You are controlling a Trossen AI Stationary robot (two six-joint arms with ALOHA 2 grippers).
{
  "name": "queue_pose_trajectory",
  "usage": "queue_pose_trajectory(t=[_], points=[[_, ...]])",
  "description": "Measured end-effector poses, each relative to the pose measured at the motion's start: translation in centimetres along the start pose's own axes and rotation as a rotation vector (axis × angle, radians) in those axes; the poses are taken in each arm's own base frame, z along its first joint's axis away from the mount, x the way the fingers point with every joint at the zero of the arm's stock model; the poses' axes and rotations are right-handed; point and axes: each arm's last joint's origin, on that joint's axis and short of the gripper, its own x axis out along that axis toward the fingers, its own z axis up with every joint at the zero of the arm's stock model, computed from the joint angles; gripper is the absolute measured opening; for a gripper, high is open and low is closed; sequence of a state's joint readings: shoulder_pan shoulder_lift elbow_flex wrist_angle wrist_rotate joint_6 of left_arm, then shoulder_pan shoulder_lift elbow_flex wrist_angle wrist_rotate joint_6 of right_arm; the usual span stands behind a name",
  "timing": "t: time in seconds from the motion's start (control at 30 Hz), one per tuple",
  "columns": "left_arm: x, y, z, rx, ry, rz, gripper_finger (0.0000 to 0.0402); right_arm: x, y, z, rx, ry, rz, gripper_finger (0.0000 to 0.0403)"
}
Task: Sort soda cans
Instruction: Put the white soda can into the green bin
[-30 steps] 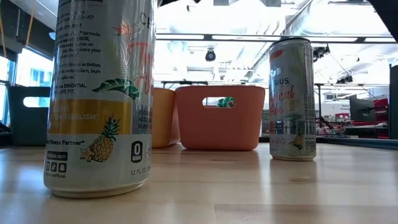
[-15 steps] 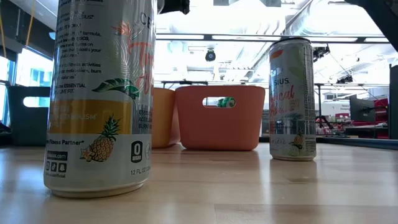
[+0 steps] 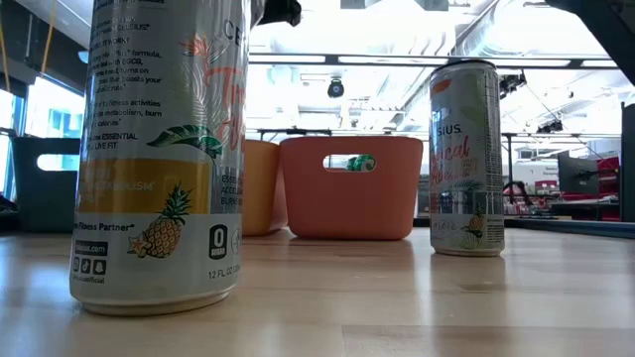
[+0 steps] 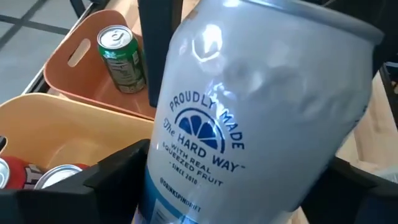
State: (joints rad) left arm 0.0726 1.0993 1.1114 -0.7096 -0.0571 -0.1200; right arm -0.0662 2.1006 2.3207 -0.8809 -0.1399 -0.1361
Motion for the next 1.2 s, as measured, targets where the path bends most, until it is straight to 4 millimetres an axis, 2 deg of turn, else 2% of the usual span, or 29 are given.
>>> queue_pose_trajectory(t=[0.07, 0.2, 0.23, 0.3, 0.37, 0.47, 0.57, 0.73, 0.83, 1.0, 1.1, 1.2], points=[[-0.1, 0.1, -0.1, 0.009, 0.011, -0.016, 0.0307, -0.2, 0.0, 0.2, 0.008, -0.01, -0.025, 0.0274], [-0.4, 0.4, -0.1, 0.011, 0.015, -0.038, 0.0302, -0.6, 0.2, 0.7, 0.012, -0.028, -0.049, 0.0275], [-0.5, 0.4, -0.1, 0.018, 0.015, -0.039, 0.0302, -0.5, 0.2, 0.7, 0.009, -0.033, -0.063, 0.029], [-0.8, 0.5, -0.4, -0.011, 0.029, -0.04, 0.0302, -0.7, 0.3, 1.0, -0.008, -0.047, -0.12, 0.0346], [-1.1, 0.8, -1.1, -0.009, 0.076, -0.011, 0.0302, -1.6, 0.2, 1.4, 0.03, -0.074, -0.167, 0.0379], [-2.5, 1.4, -1.6, -0.011, 0.081, 0.018, 0.0302, -3.1, 0.0, 1.7, 0.052, -0.078, -0.26, 0.0361], [-4.2, 2.1, -2.3, -0.026, 0.065, 0.061, 0.0302, -3.7, 0.0, 1.7, 0.018, -0.069, -0.324, 0.034], [-6.4, 3.2, -4.3, -0.129, -0.153, 0.164, 0.0302, -7.0, -0.6, 2.4, 0.061, -0.129, -0.417, 0.0335], [-6.1, 4.0, -6.8, -0.259, -0.306, 0.29, 0.0302, -7.7, -1.3, 2.5, 0.12, -0.15, -0.436, 0.0335], [-3.8, 5.1, -11.1, -0.465, -0.47, 0.422, 0.0302, -7.4, -2.1, 2.2, 0.209, -0.163, -0.41, 0.0336], [-3.1, 5.9, -12.6, -0.509, -0.533, 0.648, 0.0302, -6.9, -2.6, 1.9, 0.222, -0.156, -0.407, 0.0336], [-2.7, 6.7, -13.4, -0.492, -0.513, 0.877, 0.0302, -6.0, -2.7, 1.7, 0.241, -0.163, -0.38, 0.0336]])
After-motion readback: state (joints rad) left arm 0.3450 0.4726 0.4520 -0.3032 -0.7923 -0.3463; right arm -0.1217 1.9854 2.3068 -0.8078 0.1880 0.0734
